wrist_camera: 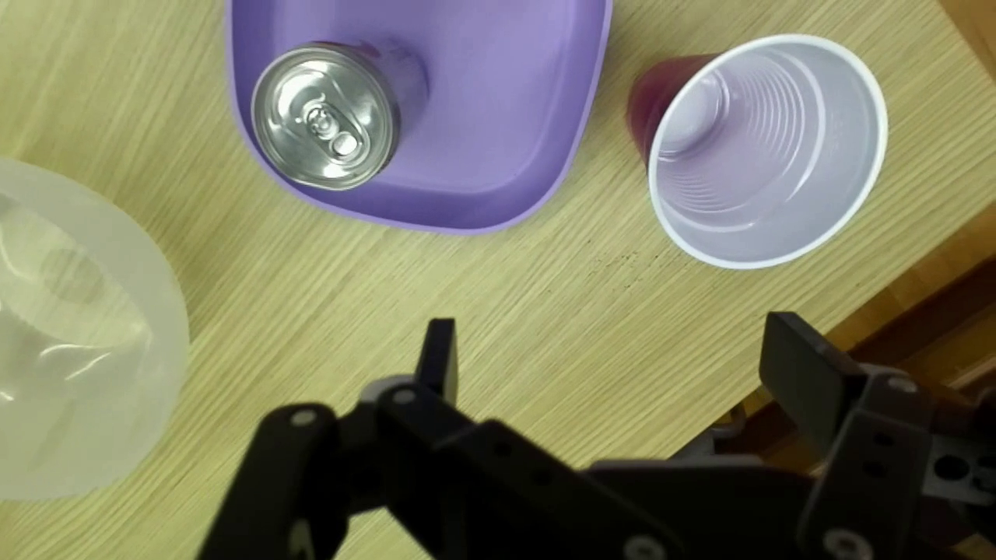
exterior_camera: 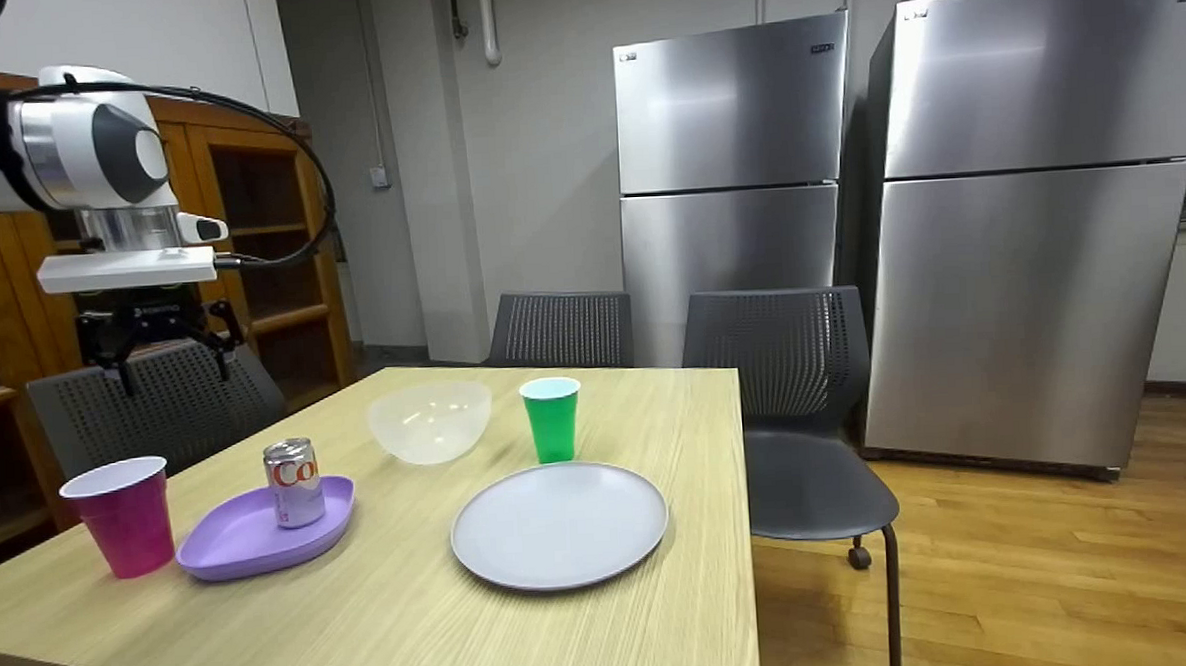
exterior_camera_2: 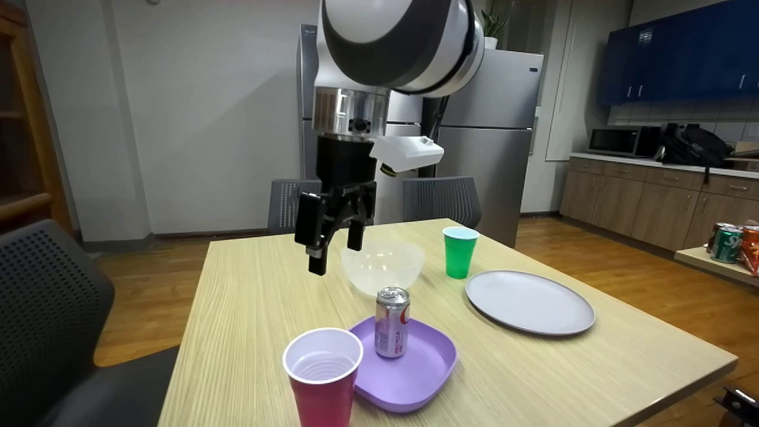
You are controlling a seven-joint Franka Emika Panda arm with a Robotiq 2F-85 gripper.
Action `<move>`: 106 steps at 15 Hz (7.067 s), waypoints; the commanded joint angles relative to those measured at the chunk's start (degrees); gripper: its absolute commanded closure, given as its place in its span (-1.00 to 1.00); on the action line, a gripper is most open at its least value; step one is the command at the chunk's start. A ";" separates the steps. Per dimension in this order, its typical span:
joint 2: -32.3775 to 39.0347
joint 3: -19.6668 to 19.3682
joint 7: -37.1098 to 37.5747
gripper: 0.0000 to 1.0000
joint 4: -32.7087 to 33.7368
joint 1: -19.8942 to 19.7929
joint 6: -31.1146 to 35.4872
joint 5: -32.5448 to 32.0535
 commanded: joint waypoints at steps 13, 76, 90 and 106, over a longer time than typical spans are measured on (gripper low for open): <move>6.57 -1.06 2.07 -1.00 0.78 1.46 0.57 -3.05; -0.62 -6.58 4.38 0.97 5.81 -3.29 1.97 -3.17; -5.62 -12.47 11.30 0.97 -1.05 -8.39 0.46 -2.56; -6.31 -18.35 13.01 0.97 -8.12 -14.03 0.73 -3.52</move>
